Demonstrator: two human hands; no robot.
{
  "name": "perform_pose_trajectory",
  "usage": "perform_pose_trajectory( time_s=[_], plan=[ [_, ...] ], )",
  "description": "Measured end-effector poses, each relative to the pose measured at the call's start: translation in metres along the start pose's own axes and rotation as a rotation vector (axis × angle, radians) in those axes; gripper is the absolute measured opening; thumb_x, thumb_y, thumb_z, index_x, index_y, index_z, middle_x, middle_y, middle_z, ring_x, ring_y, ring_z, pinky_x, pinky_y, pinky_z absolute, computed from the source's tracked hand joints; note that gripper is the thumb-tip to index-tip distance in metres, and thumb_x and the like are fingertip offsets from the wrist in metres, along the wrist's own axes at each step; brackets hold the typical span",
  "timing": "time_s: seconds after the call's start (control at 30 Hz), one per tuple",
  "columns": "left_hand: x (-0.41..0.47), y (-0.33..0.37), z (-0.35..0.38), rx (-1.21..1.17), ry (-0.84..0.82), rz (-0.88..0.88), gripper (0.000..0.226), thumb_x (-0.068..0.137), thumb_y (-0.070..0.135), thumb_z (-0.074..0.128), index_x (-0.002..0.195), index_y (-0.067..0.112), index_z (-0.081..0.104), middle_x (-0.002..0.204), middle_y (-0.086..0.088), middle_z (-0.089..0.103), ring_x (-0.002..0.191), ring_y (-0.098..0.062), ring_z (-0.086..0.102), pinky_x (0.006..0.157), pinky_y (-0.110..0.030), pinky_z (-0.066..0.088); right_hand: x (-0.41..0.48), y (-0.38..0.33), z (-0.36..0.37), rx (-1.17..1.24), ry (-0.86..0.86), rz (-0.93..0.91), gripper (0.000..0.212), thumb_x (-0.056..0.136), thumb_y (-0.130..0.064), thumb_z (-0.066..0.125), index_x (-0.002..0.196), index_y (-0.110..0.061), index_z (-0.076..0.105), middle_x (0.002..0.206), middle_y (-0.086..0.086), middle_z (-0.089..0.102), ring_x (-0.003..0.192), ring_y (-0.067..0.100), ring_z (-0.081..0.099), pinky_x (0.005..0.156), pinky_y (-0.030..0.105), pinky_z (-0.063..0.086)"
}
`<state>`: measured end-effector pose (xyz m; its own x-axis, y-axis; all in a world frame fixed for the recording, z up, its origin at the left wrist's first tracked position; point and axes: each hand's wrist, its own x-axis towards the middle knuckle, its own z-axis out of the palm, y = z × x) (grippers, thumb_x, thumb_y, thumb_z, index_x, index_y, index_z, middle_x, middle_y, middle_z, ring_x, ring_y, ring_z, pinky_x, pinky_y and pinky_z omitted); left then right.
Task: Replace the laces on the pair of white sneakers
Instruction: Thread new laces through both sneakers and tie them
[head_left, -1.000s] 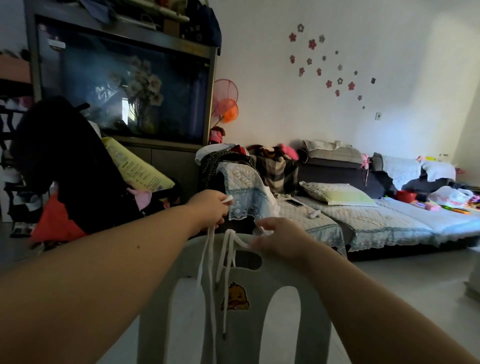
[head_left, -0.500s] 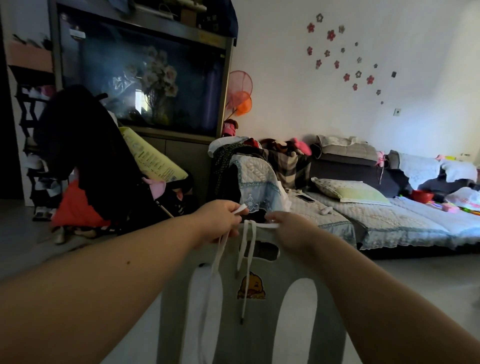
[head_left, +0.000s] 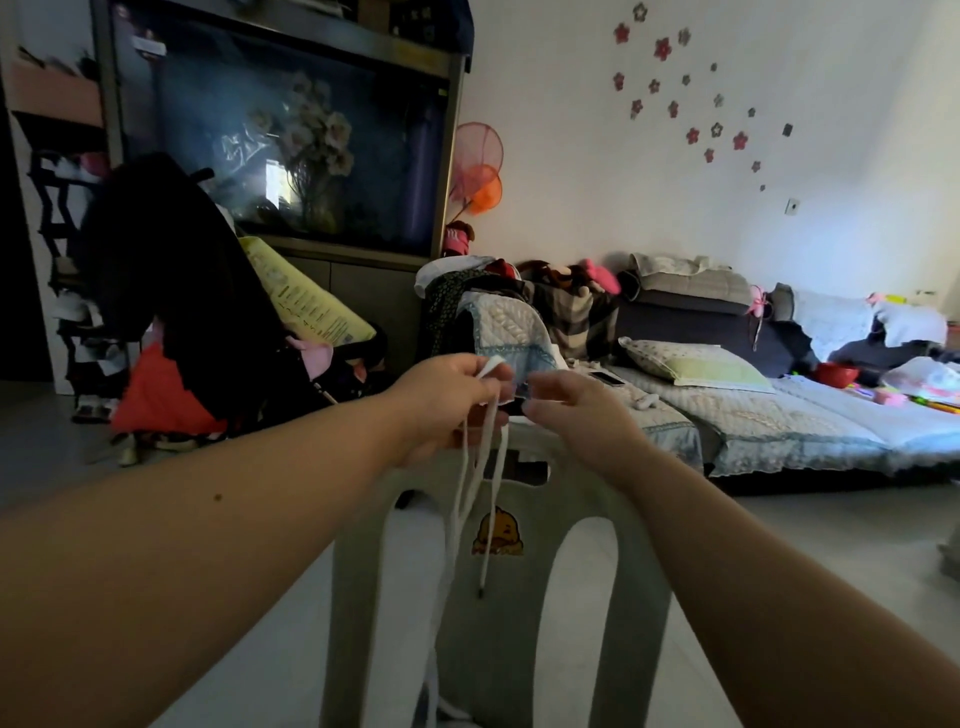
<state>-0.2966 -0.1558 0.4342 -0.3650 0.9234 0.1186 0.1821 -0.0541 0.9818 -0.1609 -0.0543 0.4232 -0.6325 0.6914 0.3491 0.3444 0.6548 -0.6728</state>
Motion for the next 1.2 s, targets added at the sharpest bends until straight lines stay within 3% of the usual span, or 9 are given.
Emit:
perform_pose_trajectory(
  time_s=[0.07,0.17,0.27,0.47,0.63,0.8,0.97,1.07,1.2],
  plan=[
    [-0.022,0.013,0.005,0.013,-0.043,0.015,0.022,0.099,0.015,0.044,0.099,0.021,0.065,0.1,-0.004,0.066,0.087,-0.021,0.062,0.071,-0.036,0.052,-0.025,-0.019,0.002,0.273,-0.105,0.024,0.027,0.09,-0.028,0.063,0.116,-0.022,0.062,0.105,0.0,0.07,0.093,0.013,0.068,0.078,0.02,0.052],
    [-0.054,0.027,0.012,0.05,-0.07,0.028,0.021,0.099,0.018,0.044,0.098,0.021,0.065,0.098,-0.004,0.066,0.086,-0.019,0.061,0.063,-0.03,0.048,-0.058,-0.038,0.002,0.321,-0.112,0.018,0.009,0.091,-0.021,0.061,0.098,-0.017,0.067,0.09,0.006,0.073,0.082,0.017,0.071,0.076,0.027,0.055],
    [-0.088,0.029,0.012,0.088,-0.09,0.017,0.02,0.099,0.021,0.045,0.096,0.021,0.065,0.086,-0.002,0.063,0.081,-0.017,0.058,0.068,-0.031,0.049,-0.092,-0.048,-0.007,0.459,-0.102,0.079,0.013,0.093,-0.019,0.058,0.091,-0.011,0.067,0.078,0.005,0.069,0.075,0.019,0.068,0.077,0.032,0.056],
    [-0.153,-0.011,0.015,0.078,-0.28,-0.107,0.013,0.095,0.02,0.052,0.082,0.015,0.056,0.066,0.0,0.051,0.065,-0.013,0.047,0.068,-0.029,0.044,-0.163,-0.046,-0.036,0.638,-0.199,0.187,0.025,0.098,-0.028,0.045,0.09,-0.012,0.063,0.058,-0.005,0.043,0.051,0.009,0.04,0.059,0.029,0.043],
    [-0.193,-0.065,0.022,0.094,-0.252,-0.247,0.028,0.097,0.037,0.043,0.085,0.015,0.056,0.073,-0.003,0.044,0.073,-0.018,0.046,0.076,-0.034,0.043,-0.201,-0.024,-0.062,0.739,0.013,0.262,0.022,0.098,-0.033,0.046,0.086,-0.017,0.056,0.05,-0.009,0.032,0.043,0.007,0.027,0.045,0.022,0.031],
    [-0.218,-0.114,0.017,0.075,-0.177,-0.315,0.026,0.102,0.025,0.038,0.086,0.013,0.054,0.065,-0.003,0.045,0.07,-0.018,0.052,0.067,-0.032,0.04,-0.228,0.003,-0.085,0.777,0.243,0.372,0.019,0.094,-0.023,0.049,0.075,-0.022,0.051,0.048,-0.009,0.028,0.04,0.006,0.023,0.044,0.021,0.028],
    [-0.219,-0.14,0.005,0.179,-0.117,-0.322,0.026,0.1,0.026,0.043,0.085,0.014,0.06,0.061,-0.001,0.049,0.058,-0.014,0.05,0.061,-0.032,0.039,-0.246,0.039,-0.075,0.537,0.307,0.498,0.019,0.091,-0.011,0.051,0.073,-0.016,0.051,0.055,-0.002,0.037,0.043,0.009,0.031,0.05,0.026,0.028],
    [-0.214,-0.141,0.016,0.262,-0.152,-0.291,0.023,0.099,0.026,0.047,0.092,0.012,0.065,0.056,0.001,0.046,0.047,-0.011,0.04,0.047,-0.023,0.033,-0.254,0.058,-0.045,0.312,0.087,0.541,0.016,0.09,-0.007,0.052,0.076,-0.005,0.058,0.063,0.007,0.047,0.052,0.016,0.042,0.054,0.028,0.039],
    [-0.201,-0.142,0.044,0.258,-0.257,-0.277,0.017,0.099,0.022,0.047,0.097,0.02,0.064,0.064,0.001,0.053,0.051,-0.009,0.044,0.045,-0.017,0.037,-0.254,0.066,0.011,0.073,-0.201,0.528,0.014,0.09,-0.011,0.055,0.084,-0.003,0.065,0.076,0.009,0.062,0.068,0.018,0.057,0.066,0.032,0.048]
  ],
)
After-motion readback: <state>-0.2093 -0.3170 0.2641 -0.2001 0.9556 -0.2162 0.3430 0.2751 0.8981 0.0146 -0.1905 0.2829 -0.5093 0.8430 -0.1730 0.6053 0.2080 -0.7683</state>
